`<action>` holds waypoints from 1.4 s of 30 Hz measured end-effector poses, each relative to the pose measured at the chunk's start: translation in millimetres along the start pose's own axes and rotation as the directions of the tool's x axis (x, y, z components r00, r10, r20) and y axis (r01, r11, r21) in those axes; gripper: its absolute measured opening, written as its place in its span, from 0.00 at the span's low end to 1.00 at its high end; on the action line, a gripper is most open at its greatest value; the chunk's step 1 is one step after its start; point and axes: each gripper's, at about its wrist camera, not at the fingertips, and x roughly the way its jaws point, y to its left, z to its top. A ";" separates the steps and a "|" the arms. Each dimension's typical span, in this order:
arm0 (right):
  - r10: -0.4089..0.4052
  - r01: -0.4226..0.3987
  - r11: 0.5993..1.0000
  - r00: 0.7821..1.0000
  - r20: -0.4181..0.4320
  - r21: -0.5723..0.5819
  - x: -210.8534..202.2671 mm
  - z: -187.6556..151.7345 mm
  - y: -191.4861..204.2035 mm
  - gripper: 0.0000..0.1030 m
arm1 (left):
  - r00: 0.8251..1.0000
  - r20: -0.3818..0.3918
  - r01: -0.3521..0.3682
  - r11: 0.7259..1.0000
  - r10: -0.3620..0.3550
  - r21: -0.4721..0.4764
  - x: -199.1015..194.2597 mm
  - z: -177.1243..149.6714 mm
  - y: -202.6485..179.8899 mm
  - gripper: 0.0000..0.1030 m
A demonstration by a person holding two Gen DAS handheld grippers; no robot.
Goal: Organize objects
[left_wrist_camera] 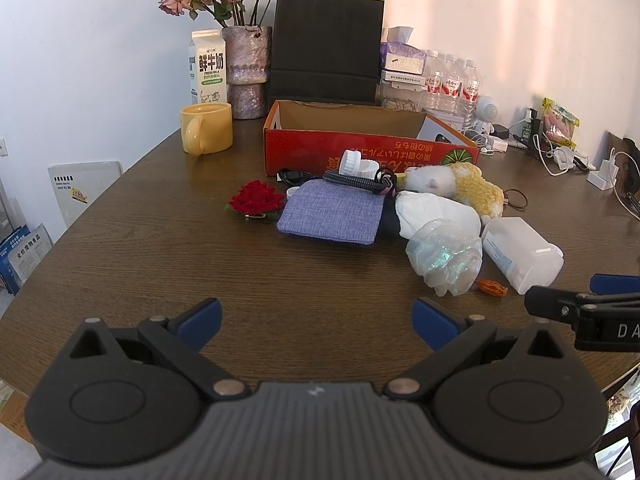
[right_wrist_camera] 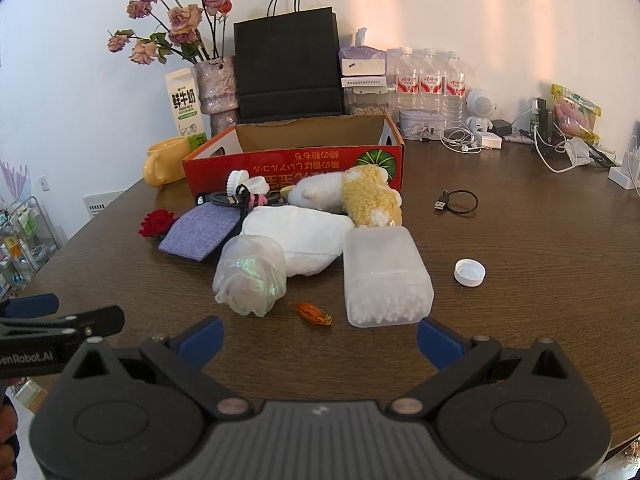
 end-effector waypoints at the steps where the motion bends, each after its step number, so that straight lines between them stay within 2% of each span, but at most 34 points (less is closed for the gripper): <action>1: 0.000 0.000 1.000 1.000 0.000 0.000 0.9 -0.4 0.2 1.00 | 1.000 0.000 0.000 1.000 0.000 0.000 -0.2 0.0 -0.1 1.00; 35: -0.001 0.001 1.000 1.000 -0.001 -0.002 -1.2 -0.9 -0.1 1.00 | 1.000 0.000 0.000 1.000 0.000 -0.002 -0.5 -0.2 -1.0 1.00; 42: -0.022 0.022 1.000 1.000 0.010 -0.007 1.8 2.3 -6.6 1.00 | 1.000 0.001 0.004 1.000 -0.004 0.002 2.6 1.6 -3.7 1.00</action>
